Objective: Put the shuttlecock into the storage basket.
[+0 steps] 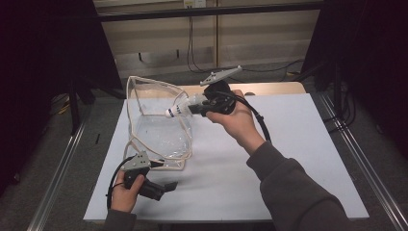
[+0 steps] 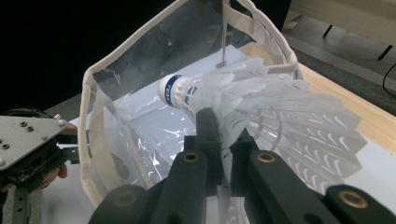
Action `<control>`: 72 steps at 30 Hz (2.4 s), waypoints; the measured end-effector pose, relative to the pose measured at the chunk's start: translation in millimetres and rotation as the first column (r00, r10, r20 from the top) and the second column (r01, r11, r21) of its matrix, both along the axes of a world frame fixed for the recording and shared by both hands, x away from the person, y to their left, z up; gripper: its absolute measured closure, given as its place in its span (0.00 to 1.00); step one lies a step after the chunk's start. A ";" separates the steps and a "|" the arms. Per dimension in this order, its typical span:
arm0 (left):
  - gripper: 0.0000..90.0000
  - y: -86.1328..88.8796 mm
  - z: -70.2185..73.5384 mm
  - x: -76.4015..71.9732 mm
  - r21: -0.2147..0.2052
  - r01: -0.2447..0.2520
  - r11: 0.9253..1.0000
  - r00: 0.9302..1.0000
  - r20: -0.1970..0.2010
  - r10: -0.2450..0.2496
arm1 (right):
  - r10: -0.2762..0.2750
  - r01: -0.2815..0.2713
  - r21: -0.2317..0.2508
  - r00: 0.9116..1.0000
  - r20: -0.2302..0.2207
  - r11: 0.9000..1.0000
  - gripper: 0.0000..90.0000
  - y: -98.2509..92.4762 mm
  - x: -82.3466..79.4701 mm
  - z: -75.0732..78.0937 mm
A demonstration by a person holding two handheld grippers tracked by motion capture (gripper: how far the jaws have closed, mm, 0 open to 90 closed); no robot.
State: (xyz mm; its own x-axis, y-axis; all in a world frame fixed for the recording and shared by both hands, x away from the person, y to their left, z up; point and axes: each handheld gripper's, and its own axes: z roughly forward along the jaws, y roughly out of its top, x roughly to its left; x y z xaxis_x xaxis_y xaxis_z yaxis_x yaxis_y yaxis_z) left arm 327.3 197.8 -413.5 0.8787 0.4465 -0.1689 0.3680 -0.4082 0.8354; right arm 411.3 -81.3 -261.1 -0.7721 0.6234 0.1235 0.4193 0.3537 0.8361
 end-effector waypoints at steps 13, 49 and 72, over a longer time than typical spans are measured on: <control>0.03 -0.2 -0.1 0.0 0.006 0.001 1.000 1.000 -0.002 -0.001 | 0.035 -0.035 -0.002 0.999 0.015 0.999 0.98 22.0 1.8 5.3; 0.03 0.8 -1.0 -0.8 -0.001 -0.003 1.000 1.000 -0.009 0.003 | 0.065 -0.064 -0.076 0.998 0.018 0.995 0.98 66.8 14.3 -3.1; 0.03 3.1 -2.4 -1.2 0.000 -0.009 1.000 1.000 -0.013 0.009 | 0.051 -0.049 -0.122 0.999 0.012 0.991 0.97 93.4 28.2 -12.3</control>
